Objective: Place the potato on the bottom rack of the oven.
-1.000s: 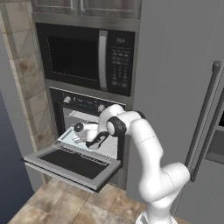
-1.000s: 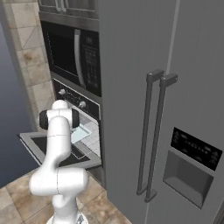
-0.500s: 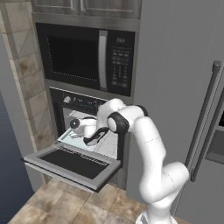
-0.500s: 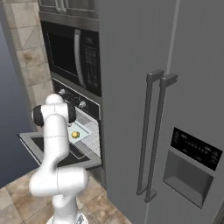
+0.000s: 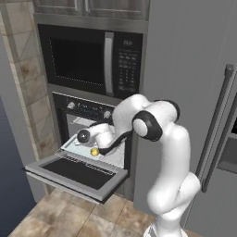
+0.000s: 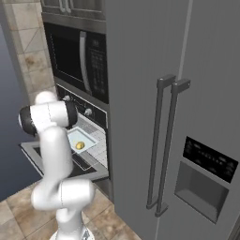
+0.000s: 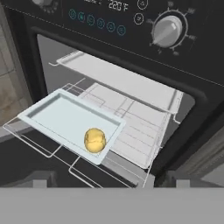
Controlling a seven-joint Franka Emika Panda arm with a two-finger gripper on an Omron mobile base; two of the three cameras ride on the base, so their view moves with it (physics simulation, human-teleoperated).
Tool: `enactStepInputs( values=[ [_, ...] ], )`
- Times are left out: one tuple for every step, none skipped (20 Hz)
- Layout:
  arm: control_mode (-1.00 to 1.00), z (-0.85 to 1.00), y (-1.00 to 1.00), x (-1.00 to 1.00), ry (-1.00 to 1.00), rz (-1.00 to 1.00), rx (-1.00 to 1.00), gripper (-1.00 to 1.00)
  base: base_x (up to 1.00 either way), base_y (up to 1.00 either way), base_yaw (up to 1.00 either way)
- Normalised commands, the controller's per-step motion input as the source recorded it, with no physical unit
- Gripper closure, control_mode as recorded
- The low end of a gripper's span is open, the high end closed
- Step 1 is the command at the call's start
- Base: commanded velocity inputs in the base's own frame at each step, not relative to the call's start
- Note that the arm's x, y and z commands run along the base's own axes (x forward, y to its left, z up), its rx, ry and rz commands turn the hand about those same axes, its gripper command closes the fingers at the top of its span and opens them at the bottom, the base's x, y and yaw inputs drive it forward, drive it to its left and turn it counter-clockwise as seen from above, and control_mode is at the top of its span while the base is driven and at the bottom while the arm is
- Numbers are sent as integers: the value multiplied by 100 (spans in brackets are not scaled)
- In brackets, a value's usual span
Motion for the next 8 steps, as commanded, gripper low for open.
enactStepInputs(
  values=[
    [-100, 100, 0, -100, -4, 0, 11, -100, 0, 0, 0],
    [-100, 100, 0, -100, -4, 0, 11, -100, 0, 0, 0],
    [-100, 100, 0, -100, -2, 0, 11, -100, 0, 0, 0],
    [-100, 100, 0, -100, 0, 0, 12, -100, 0, 0, 0],
    [-100, 100, 0, -100, 0, 0, 12, -100, 0, 0, 0],
    [-100, 100, 0, -100, 0, 0, 13, -100, 0, 0, 0],
    [-100, 100, 0, -100, 0, 0, 14, -100, 0, 0, 0],
    [-100, 100, 0, -100, 0, 0, 15, -100, 0, 0, 0]
  ],
)
